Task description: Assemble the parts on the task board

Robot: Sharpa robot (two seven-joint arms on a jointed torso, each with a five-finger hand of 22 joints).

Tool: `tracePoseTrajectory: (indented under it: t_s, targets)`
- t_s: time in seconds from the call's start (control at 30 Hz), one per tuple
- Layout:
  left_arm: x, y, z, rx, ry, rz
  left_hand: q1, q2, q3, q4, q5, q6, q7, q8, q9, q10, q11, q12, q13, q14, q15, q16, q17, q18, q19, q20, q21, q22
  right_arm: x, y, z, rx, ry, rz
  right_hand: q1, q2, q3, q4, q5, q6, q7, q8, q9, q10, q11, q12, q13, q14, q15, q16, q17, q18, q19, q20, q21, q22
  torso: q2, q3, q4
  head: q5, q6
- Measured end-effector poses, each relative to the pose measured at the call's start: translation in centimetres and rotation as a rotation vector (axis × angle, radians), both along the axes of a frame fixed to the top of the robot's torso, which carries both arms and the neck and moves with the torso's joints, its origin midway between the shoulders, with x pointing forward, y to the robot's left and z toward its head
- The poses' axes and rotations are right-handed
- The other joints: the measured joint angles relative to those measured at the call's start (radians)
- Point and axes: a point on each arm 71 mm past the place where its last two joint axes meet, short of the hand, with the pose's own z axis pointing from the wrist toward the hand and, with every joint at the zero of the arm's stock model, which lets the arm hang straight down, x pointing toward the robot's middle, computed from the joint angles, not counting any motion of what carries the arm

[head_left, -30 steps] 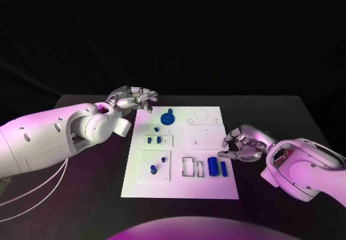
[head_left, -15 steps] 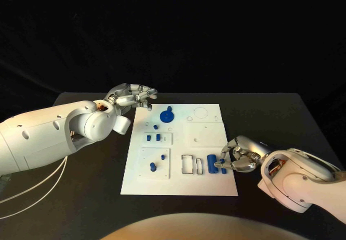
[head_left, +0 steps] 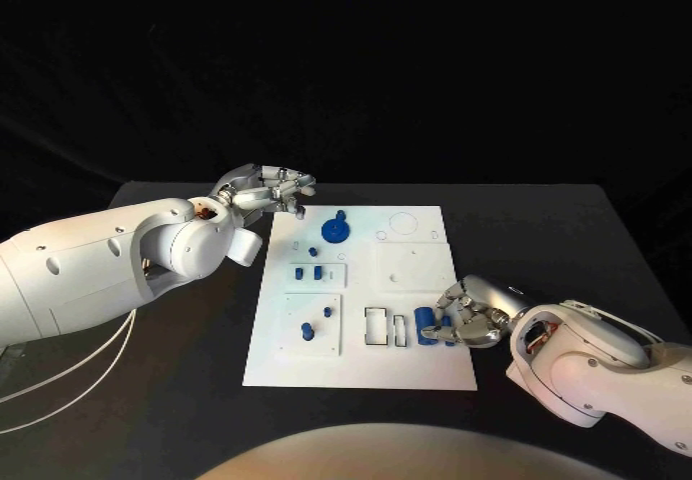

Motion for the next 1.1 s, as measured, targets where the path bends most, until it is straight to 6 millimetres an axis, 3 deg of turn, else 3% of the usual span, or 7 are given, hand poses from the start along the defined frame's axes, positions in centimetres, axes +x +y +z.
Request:
tracePoseTrajectory:
  t_s: [0.57,0.67,0.93,1.1]
  targets:
    - [-0.1,0.2,0.0,0.001,0.002,0.002,0.0,0.0,0.0,0.0,0.0,0.0,0.0,0.0,0.0,0.0,0.0,-0.001,0.0,0.0,0.0,0.0,0.0,0.0,0.0,0.0,0.0,0.0,1.0,1.2,-0.9,-0.025,-0.002,0.01,-0.002,0.013,-0.005,0.0,0.02,0.03,-0.011,0.0,0.004,0.004,-0.004,0.019,0.0,0.0,0.0,0.0,0.0,0.0,0.0,0.0,0.0,0.001,0.001,-0.0033,0.0017,0.005,-0.008]
    - [-0.1,0.2,0.0,0.001,0.002,0.002,0.0,0.0,0.0,0.0,0.0,0.0,0.0,0.0,0.0,0.0,0.0,-0.001,0.0,0.0,0.0,0.0,0.0,0.0,0.0,0.0,0.0,0.0,1.0,1.4,-0.9,-0.026,0.0,0.012,0.011,0.022,0.005,-0.007,0.036,0.041,-0.016,0.0,0.004,0.004,-0.004,0.028,0.0,-0.003,-0.003,0.0,0.0,0.0,0.0,0.0,0.0,0.001,0.001,-0.003,0.0015,0.006,-0.009]
    - [-0.1,0.3,0.0,0.002,0.002,0.002,0.0,0.0,0.003,-0.003,0.0,0.0,0.0,0.004,0.0,0.0,0.0,0.004,0.0,0.0,0.0,0.0,0.0,0.0,0.0,0.0,0.0,-0.001,1.1,1.6,-0.9,-0.028,0.001,0.008,0.04,0.014,0.038,-0.004,0.084,0.074,-0.024,-0.004,-0.003,0.009,-0.013,0.033,0.0,0.0,-0.014,0.0,0.0,0.0,-0.003,-0.004,0.0,0.001,-0.001,-0.0022,0.0001,0.006,-0.01]
    - [-0.1,0.3,0.0,0.002,0.002,0.002,0.0,0.0,0.004,-0.004,0.0,0.0,0.0,0.004,0.0,0.0,0.0,0.004,0.0,0.0,0.0,0.0,0.0,0.0,0.0,0.0,0.0,-0.001,1.0,1.7,-0.8,-0.023,-0.002,0.004,0.066,0.008,0.092,-0.005,0.094,0.082,-0.017,-0.006,-0.007,0.009,-0.027,0.046,0.0,0.0,-0.025,0.0,0.0,0.0,0.0,-0.015,0.0,0.001,-0.001,-0.0018,-0.0005,0.006,-0.009]
